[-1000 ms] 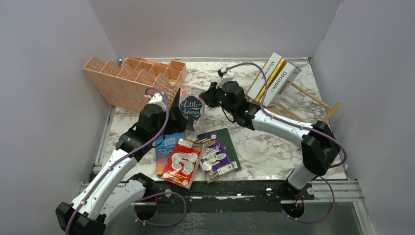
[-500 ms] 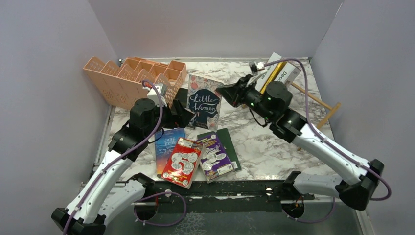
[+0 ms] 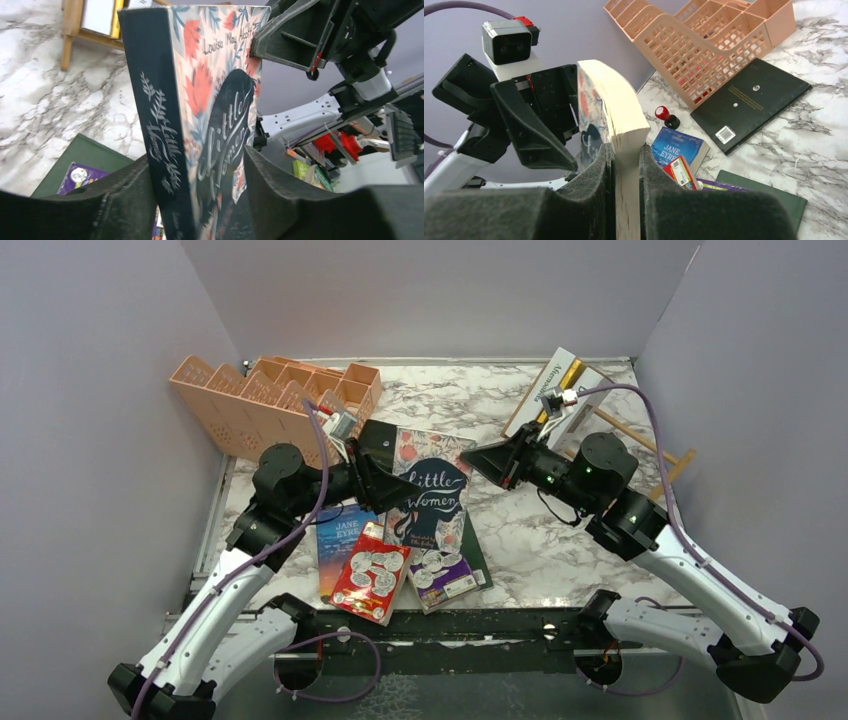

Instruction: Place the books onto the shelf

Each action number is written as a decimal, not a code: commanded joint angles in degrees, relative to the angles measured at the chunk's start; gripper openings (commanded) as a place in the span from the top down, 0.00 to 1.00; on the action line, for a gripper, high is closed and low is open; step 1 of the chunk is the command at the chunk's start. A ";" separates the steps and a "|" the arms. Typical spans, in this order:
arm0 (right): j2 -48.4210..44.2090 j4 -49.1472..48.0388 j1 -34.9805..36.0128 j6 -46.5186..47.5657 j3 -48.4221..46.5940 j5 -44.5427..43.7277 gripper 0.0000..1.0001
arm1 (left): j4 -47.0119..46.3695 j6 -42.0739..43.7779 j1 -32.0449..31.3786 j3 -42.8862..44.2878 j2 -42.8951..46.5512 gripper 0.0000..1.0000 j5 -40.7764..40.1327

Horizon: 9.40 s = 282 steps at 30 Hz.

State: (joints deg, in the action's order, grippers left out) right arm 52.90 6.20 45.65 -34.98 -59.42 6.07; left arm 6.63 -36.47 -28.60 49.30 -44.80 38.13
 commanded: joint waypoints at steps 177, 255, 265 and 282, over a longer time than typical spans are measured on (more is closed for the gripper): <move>39.10 -25.18 9.46 -21.34 19.14 -1.28 0.93 | 24.32 -8.17 -17.37 -12.44 -12.71 0.07 -56.11; 10.84 1.24 8.93 -24.14 36.90 -13.60 0.61 | 4.30 -6.49 -16.83 -12.91 -27.25 0.21 -34.29; 6.67 9.59 8.93 -20.79 33.28 -22.27 0.91 | 9.33 -4.54 -16.82 -9.33 -25.92 0.07 -40.15; -2.51 6.07 8.93 11.74 13.27 -35.65 0.99 | 16.83 -4.86 -13.39 5.17 -16.88 0.01 -41.64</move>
State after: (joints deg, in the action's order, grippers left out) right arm 51.24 17.45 54.70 -36.82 -40.29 -21.26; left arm 22.28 -40.99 -43.20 50.76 -64.62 -4.51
